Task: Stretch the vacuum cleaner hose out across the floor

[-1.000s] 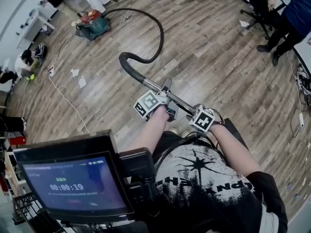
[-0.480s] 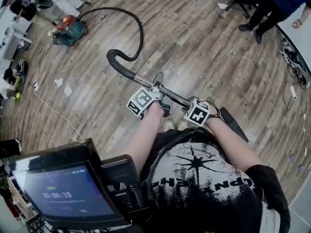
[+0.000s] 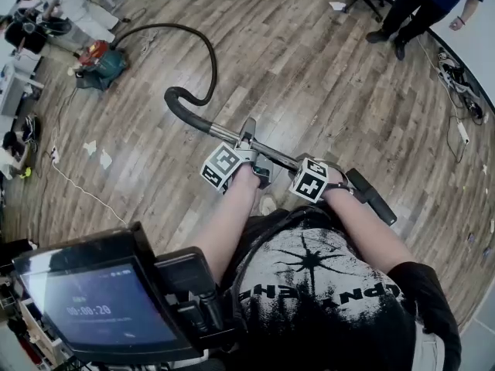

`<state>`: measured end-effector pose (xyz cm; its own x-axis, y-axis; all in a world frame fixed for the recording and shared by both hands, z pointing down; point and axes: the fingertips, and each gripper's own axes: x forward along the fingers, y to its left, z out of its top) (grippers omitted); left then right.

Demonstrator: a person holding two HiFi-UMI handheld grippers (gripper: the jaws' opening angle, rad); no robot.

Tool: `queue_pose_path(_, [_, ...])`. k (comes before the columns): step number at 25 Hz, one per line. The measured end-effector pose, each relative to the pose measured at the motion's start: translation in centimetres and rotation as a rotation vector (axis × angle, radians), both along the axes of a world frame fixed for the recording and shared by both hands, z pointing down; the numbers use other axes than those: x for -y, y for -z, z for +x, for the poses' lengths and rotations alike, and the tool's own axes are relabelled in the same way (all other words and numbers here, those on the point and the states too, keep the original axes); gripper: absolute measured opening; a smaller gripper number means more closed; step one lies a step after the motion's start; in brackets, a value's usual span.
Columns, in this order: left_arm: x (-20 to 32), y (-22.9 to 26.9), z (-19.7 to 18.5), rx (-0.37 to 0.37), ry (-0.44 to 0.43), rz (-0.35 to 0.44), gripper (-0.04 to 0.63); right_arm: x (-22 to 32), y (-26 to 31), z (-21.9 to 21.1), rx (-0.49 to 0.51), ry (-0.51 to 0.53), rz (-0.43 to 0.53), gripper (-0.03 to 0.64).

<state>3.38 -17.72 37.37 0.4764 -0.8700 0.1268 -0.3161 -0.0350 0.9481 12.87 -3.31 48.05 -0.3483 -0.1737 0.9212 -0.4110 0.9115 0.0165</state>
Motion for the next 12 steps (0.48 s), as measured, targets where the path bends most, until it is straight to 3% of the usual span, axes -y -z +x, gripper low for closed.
queue_pose_path(6, [-1.1, 0.3, 2.6, 0.011, 0.019, -0.001, 0.040, -1.0, 0.3, 2.8, 0.015, 0.025, -0.012, 0.071])
queue_pose_path(12, [-4.9, -0.8, 11.4, 0.019, 0.062, -0.028, 0.040, -4.6, -0.6, 12.1, 0.027, 0.073, -0.043, 0.071])
